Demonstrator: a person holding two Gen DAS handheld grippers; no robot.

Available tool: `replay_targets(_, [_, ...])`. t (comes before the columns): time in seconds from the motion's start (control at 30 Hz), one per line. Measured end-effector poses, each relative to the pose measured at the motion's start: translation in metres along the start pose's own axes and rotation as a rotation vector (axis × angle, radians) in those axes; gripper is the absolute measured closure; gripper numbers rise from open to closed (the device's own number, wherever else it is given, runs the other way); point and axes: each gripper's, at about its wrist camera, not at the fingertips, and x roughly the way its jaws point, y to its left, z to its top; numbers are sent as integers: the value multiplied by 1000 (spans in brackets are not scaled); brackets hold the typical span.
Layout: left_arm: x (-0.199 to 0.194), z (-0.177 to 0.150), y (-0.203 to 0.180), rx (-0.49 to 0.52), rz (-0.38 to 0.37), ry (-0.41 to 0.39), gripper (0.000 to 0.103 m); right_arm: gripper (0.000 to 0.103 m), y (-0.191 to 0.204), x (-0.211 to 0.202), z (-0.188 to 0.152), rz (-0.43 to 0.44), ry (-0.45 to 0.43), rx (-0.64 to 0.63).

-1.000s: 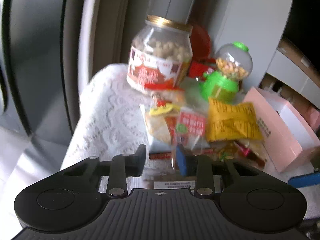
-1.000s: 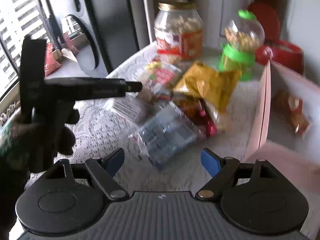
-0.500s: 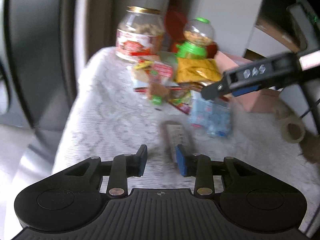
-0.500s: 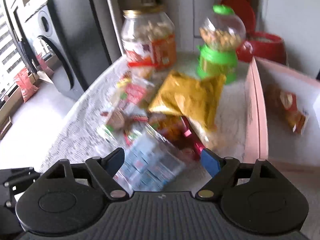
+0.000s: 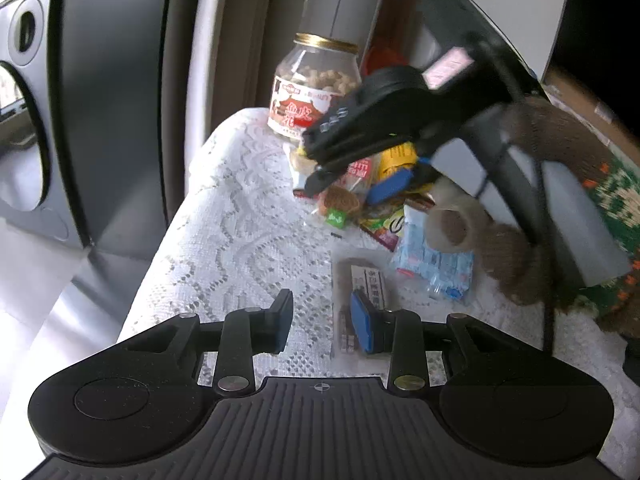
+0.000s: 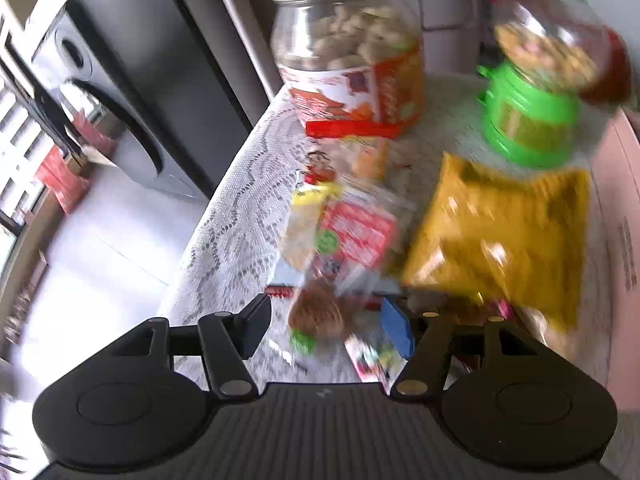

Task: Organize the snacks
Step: 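Grasp the blue-and-white candy bag with the right tool while the left holds the cookie packet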

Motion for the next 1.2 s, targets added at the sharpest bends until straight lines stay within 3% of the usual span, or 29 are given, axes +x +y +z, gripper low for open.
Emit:
replay_targets(0.07, [1, -1, -1, 1, 2, 11, 66, 59, 11, 1, -5, -21, 2, -80])
replay_targets(0.27, [9, 2, -17, 35, -39, 24, 66, 71, 0, -48, -34, 73, -15, -173])
replay_targets(0.3, [11, 4, -22, 50, -49, 23, 66, 96, -5, -60, -39, 76, -26, -189])
replay_targets(0.33, [14, 5, -28, 66, -54, 26, 66, 102, -11, -72, -46, 85, -28, -203])
replay_targets(0.4, [24, 8, -39, 104, -38, 43, 66, 102, -25, -92, -57, 101, -33, -201])
replay_targets(0.53, [35, 11, -55, 192, 79, 44, 63, 101, -57, -112, -82, 82, -36, -167])
replay_targets(0.67, [27, 8, -47, 166, 74, 68, 68, 100, -82, -116, -95, 50, -50, -131])
replay_targets(0.73, [15, 2, -39, 132, 82, 64, 71, 95, -84, -114, -97, 43, -60, -130])
replay_targets(0.77, [10, 0, -35, 115, 94, 63, 73, 86, -85, -114, -96, 44, -65, -134])
replay_targets(0.87, [-4, -8, -24, 64, 102, 71, 75, 45, -72, -106, -94, 10, -96, -176])
replay_targets(0.9, [-7, -10, -22, 53, 90, 74, 75, 41, -69, -104, -93, -6, -108, -186])
replay_targets(1.03, [-6, -12, -23, 38, 67, 67, 74, 41, -59, -92, -93, -33, -104, -171])
replay_targets(1.2, [6, -6, -34, 56, 76, 70, 62, 38, -67, -78, -96, -18, -77, -77])
